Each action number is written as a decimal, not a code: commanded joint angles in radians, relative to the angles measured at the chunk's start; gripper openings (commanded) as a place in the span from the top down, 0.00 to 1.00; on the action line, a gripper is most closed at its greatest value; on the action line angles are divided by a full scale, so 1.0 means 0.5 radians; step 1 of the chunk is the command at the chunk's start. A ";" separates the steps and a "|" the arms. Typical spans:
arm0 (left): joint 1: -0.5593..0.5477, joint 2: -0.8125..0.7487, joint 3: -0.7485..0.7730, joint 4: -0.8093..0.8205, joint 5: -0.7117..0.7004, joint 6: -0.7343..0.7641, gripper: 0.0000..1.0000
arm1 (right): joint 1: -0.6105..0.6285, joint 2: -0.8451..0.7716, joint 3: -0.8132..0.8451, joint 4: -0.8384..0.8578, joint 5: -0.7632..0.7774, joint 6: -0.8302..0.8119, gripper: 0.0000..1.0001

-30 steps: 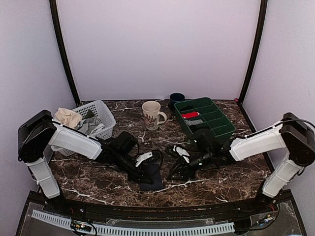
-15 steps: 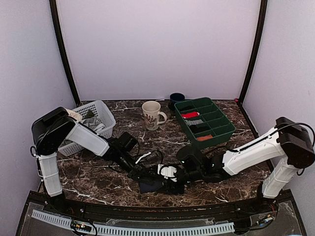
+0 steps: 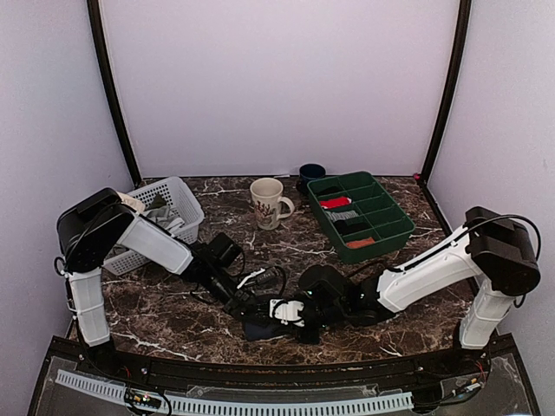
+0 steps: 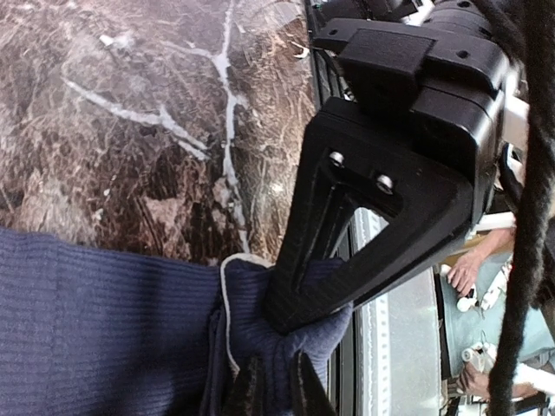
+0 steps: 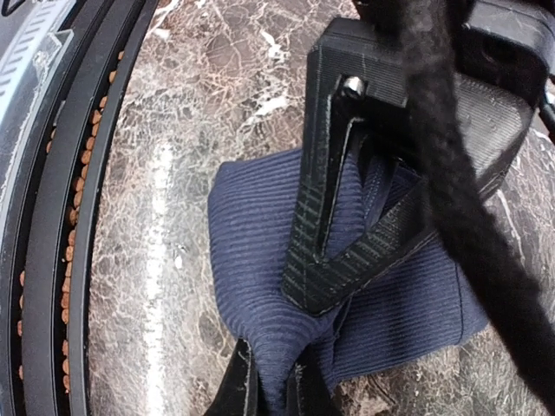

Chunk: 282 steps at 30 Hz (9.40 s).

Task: Roll the underwear
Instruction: Roll the underwear at the center of the board, then pick up the underwear from the center of the board, then place the underwear in the storage box.

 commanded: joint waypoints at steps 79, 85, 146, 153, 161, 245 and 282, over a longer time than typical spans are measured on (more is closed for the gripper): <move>-0.081 0.293 0.289 -0.864 -0.241 0.387 1.00 | -0.061 -0.150 0.213 -0.524 -0.019 -0.062 0.46; -0.077 0.313 0.302 -0.869 -0.266 0.378 1.00 | -0.052 0.026 0.293 -0.550 0.033 -0.126 0.54; -0.413 -0.442 -0.112 -0.251 -1.182 0.483 0.79 | -0.619 0.403 0.570 -0.867 -1.036 0.616 0.81; -0.334 -0.234 0.023 -0.458 -1.003 0.425 0.93 | -0.632 -0.051 0.286 -0.696 -0.662 0.665 0.62; -0.246 -0.143 0.095 -0.506 -0.903 0.326 0.96 | -0.514 -0.778 -0.140 -0.486 -0.172 0.658 0.48; 0.105 -1.261 0.273 -0.560 -2.769 -0.444 0.01 | -1.128 -0.421 1.669 -2.280 1.269 2.309 1.00; 0.104 -0.997 0.298 -0.407 -3.036 -0.334 0.01 | -1.832 0.704 2.230 -3.089 0.867 3.307 1.00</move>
